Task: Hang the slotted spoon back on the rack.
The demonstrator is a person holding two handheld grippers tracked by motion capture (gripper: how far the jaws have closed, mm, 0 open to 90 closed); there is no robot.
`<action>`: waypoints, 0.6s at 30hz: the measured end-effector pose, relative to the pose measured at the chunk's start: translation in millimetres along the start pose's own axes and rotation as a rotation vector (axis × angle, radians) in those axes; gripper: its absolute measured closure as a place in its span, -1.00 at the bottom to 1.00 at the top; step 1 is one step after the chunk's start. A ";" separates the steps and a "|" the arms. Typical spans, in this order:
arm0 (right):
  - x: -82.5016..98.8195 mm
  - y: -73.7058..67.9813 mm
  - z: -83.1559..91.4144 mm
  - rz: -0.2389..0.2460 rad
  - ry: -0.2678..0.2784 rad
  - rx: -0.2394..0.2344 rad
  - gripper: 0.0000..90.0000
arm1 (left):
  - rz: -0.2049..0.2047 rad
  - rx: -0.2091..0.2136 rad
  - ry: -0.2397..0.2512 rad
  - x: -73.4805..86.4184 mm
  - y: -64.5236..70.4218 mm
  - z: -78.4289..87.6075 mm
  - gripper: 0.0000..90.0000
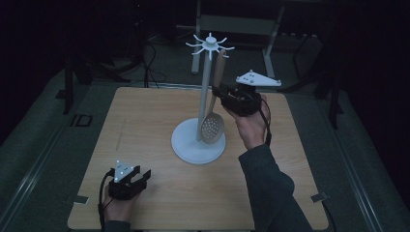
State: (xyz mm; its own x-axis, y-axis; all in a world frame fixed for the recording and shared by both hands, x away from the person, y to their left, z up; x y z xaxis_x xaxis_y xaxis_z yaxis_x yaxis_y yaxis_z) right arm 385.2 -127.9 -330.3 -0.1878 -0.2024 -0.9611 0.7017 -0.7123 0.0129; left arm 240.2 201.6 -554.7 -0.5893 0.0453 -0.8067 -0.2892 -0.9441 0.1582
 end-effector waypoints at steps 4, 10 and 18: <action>-0.9 -0.2 -2.1 0.001 -0.006 0.001 0.66 | 0.000 0.001 0.001 0.0 0.1 0.0 0.17; 3.7 -0.4 -4.9 0.008 -0.016 0.007 0.64 | 0.003 -0.001 0.002 -0.1 -0.4 0.3 0.17; 7.0 0.4 2.3 -0.003 -0.008 0.037 0.20 | 0.003 -0.001 0.003 0.0 -0.2 0.4 0.17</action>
Point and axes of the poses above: each handheld gripper's, and its own axes: z roughly backward along the jaws, x roughly out of its underside, y roughly to its right, the point moved 1 cm from there along -z, roughly forward along the jaws, and after that the axes turned 4 degrees about z, right-handed, at the moved point
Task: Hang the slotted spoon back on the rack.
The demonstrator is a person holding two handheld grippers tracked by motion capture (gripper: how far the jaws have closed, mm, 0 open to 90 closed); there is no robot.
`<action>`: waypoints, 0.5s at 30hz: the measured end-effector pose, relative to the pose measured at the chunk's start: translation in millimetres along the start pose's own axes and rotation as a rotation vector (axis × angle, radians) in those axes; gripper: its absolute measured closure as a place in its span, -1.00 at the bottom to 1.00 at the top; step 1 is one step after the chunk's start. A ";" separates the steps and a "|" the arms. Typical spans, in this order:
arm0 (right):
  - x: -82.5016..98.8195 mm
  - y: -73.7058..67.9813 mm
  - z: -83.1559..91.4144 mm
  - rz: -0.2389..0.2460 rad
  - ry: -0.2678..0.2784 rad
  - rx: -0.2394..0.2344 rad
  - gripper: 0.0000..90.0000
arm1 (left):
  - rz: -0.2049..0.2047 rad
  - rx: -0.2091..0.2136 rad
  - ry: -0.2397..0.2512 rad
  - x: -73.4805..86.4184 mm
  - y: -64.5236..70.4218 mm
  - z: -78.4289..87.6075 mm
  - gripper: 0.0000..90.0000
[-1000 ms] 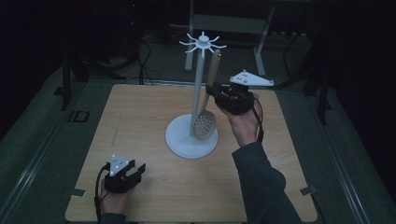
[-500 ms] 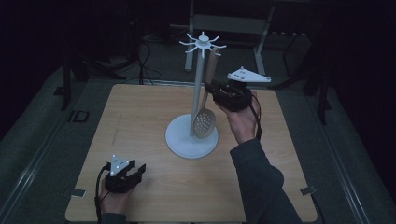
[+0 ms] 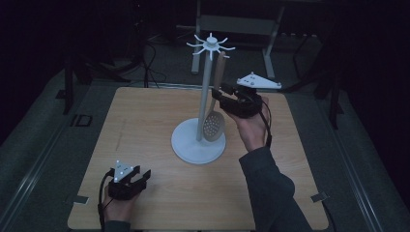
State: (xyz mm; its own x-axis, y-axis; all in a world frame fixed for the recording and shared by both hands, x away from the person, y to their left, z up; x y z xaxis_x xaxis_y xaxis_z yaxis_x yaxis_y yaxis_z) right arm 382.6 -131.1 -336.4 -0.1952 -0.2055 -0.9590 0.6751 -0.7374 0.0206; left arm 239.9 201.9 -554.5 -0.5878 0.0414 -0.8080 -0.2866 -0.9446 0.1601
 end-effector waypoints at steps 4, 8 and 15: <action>6.1 -1.9 3.8 0.017 -0.037 0.022 0.00 | 0.001 -0.004 0.001 0.0 -0.4 0.3 0.16; 20.8 -3.3 9.5 0.046 -0.103 0.065 -0.07 | 0.002 -0.007 0.001 0.1 -0.9 -0.2 0.13; 82.6 6.3 26.8 0.053 -0.249 0.069 -0.16 | 0.012 -0.007 0.007 0.5 -4.6 2.0 0.09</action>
Point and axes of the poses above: each handheld gripper's, and its own axes: z roughly backward along the jaws, x roughly out of its underside, y roughly to its right, the point moved 1 cm from there along -z, roughly forward along the jaws, and after that the axes turned 4 degrees about z, right-handed, at the moved point
